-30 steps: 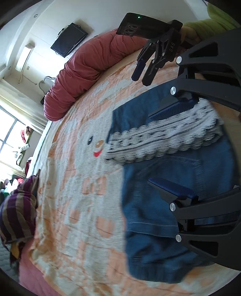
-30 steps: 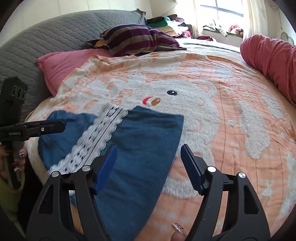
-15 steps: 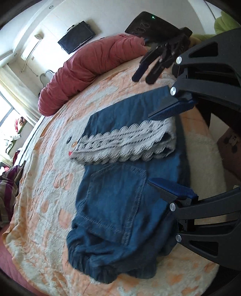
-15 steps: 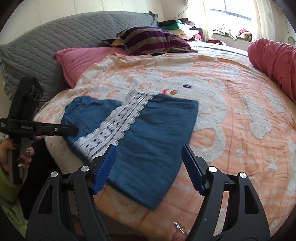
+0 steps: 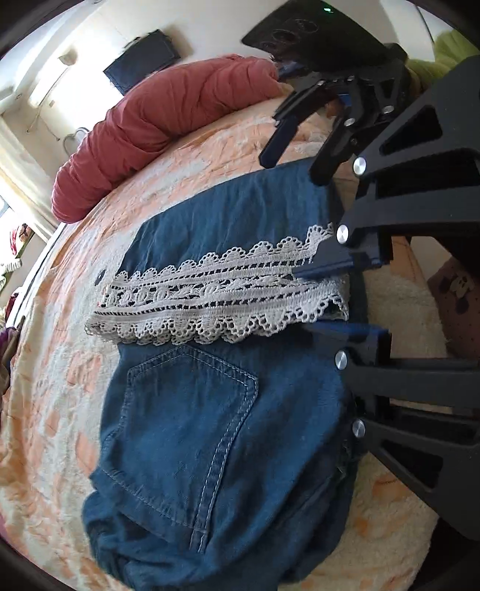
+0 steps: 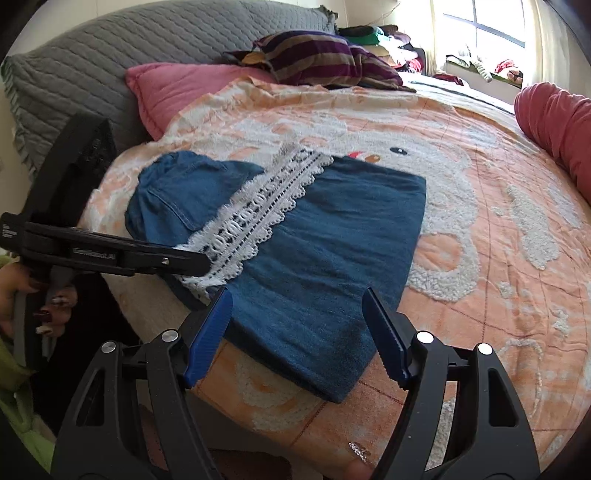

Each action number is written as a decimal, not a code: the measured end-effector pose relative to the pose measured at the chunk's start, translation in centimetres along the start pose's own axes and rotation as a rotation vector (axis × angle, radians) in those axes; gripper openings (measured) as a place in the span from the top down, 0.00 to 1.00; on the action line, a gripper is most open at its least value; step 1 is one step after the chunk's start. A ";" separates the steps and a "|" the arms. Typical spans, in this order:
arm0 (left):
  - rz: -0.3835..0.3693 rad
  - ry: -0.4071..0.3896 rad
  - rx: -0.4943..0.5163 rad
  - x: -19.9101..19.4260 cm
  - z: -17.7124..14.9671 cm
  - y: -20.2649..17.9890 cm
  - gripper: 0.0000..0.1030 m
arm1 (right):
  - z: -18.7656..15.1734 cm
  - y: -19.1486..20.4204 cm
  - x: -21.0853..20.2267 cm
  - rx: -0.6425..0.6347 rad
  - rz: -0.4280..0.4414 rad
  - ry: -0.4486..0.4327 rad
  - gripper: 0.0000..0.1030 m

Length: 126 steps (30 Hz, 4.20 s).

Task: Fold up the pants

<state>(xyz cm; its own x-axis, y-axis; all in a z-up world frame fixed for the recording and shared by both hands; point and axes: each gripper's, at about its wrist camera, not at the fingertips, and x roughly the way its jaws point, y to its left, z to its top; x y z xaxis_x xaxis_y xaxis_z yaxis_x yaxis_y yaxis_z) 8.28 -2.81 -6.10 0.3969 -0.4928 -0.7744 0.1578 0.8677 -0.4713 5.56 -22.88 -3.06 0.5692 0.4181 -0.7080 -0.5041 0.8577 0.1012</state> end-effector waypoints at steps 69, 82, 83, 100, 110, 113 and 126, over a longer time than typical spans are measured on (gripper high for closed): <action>0.083 -0.210 -0.184 -10.2 -1.8 10.9 0.13 | 13.4 9.6 3.7 -0.217 0.164 -0.023 0.09; -0.104 -0.199 -0.296 -6.9 -0.5 12.1 0.29 | 18.9 15.1 15.9 -0.317 0.286 0.293 0.09; -0.107 -0.201 -0.304 -6.7 -0.3 12.2 0.29 | 19.0 15.4 16.6 -0.317 0.293 0.309 0.09; -0.153 -0.248 -0.241 -6.0 2.7 9.9 0.73 | 18.8 13.5 17.9 -0.214 0.454 0.312 0.66; -0.213 -0.213 -0.015 -4.1 5.3 0.1 0.73 | 17.2 2.7 6.8 -0.018 0.431 0.071 0.66; -0.214 -0.178 0.050 -2.7 5.4 -2.6 0.73 | 15.6 0.0 4.7 0.029 0.410 0.022 0.53; -0.057 -0.053 0.220 0.9 1.4 -4.8 0.58 | 9.0 -5.3 3.9 0.121 0.176 0.007 0.35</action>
<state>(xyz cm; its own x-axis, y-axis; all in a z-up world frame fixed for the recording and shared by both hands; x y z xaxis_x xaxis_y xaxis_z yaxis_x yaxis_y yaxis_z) 9.19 -7.30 -3.98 0.4274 -0.5421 -0.7235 0.3720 0.8348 -0.4058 16.24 -23.10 -0.06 0.4745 0.5625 -0.6771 -0.5130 0.8018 0.3065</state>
